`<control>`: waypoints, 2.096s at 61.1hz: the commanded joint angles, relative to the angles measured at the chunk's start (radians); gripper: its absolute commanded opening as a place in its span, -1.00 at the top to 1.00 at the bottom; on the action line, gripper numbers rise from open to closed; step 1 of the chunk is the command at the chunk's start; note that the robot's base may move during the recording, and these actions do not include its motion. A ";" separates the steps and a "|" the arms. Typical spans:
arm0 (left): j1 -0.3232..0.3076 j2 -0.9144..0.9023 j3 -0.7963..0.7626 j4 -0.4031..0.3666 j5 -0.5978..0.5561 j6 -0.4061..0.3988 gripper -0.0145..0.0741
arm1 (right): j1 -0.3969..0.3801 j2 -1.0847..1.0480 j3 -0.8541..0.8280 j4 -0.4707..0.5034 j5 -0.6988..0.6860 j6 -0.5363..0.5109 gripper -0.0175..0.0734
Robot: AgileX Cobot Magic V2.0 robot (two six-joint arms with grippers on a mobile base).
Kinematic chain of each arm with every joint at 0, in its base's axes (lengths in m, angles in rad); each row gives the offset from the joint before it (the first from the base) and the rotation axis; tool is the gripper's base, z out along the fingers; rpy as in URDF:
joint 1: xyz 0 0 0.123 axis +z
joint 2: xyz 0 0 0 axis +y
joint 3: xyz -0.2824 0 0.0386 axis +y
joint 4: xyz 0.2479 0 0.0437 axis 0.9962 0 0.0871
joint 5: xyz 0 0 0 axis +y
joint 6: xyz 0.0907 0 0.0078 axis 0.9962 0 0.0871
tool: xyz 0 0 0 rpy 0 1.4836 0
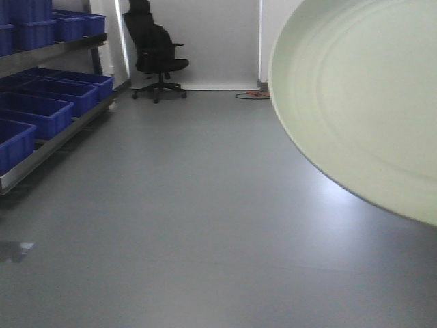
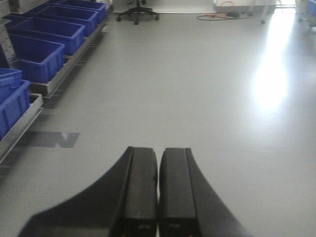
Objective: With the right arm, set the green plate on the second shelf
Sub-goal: 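Drive with the held plate up to the rack of blue bins, then lower the plate with the right gripper into the blue bin on the shelf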
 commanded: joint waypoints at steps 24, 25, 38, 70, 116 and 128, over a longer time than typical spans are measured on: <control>-0.002 -0.021 0.040 -0.001 -0.082 0.000 0.39 | -0.004 0.002 -0.035 0.010 -0.108 0.003 0.51; -0.002 -0.021 0.040 -0.001 -0.082 0.000 0.39 | -0.004 0.002 -0.035 0.010 -0.108 0.003 0.51; -0.002 -0.021 0.040 -0.001 -0.082 0.000 0.39 | -0.004 0.002 -0.035 0.010 -0.108 0.003 0.51; -0.002 -0.021 0.040 -0.001 -0.082 0.000 0.39 | -0.004 0.002 -0.035 0.010 -0.108 0.003 0.51; -0.002 -0.021 0.040 -0.001 -0.082 0.000 0.39 | -0.004 0.002 -0.035 0.010 -0.108 0.003 0.51; -0.002 -0.021 0.040 -0.001 -0.082 0.000 0.39 | -0.004 0.002 -0.035 0.010 -0.108 0.003 0.51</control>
